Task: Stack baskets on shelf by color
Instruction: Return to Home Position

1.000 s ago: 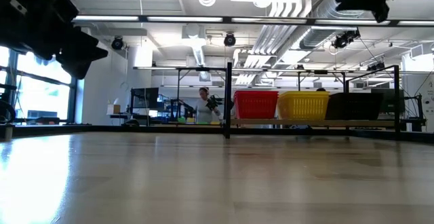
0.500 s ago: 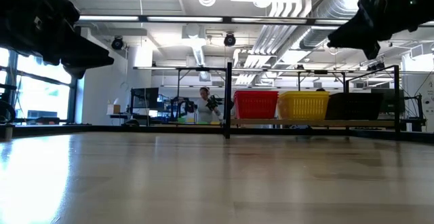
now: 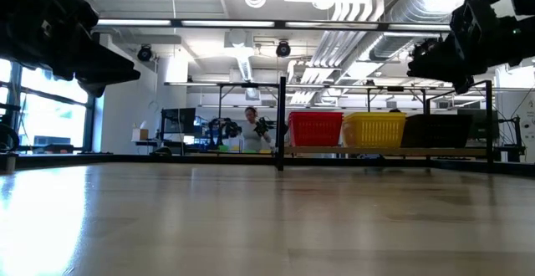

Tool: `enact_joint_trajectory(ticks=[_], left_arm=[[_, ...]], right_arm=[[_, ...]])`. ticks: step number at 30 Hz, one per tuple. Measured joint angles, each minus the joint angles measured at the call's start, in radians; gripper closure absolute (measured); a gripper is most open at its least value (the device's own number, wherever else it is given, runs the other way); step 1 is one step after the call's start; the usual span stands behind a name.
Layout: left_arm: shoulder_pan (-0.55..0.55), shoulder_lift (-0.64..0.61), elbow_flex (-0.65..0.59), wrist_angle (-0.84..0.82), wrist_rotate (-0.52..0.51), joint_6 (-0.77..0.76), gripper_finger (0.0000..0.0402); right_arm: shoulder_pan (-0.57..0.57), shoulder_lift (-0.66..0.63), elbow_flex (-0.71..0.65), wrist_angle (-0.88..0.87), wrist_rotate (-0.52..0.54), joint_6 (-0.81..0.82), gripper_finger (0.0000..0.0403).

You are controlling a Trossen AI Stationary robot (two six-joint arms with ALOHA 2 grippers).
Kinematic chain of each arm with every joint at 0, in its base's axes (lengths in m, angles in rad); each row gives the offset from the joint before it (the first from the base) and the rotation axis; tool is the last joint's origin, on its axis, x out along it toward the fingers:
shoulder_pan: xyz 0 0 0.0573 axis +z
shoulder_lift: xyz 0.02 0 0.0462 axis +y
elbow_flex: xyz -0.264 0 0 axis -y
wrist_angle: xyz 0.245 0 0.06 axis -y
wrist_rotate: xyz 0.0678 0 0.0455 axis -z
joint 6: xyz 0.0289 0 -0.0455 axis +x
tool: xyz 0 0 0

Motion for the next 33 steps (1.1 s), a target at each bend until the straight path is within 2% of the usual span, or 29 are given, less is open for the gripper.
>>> enact_joint_trajectory(ticks=[8, 22, 33], left_arm=[[0.0, 0.0, 0.0, 0.0, 0.0, 0.0, 0.0264], [0.0, 0.0, 0.0, 0.0, 0.001, 0.0, 0.0264], [0.0, 0.0, 0.0, 0.0, 0.001, 0.0, 0.0264]], right_arm=[[0.0, -0.063, -0.064, -0.002, 0.007, 0.011, 0.0313], [0.0, -0.063, -0.064, -0.003, 0.005, -0.057, 0.0313], [0.0, -0.063, -0.065, -0.004, 0.003, -0.049, 0.0313]])
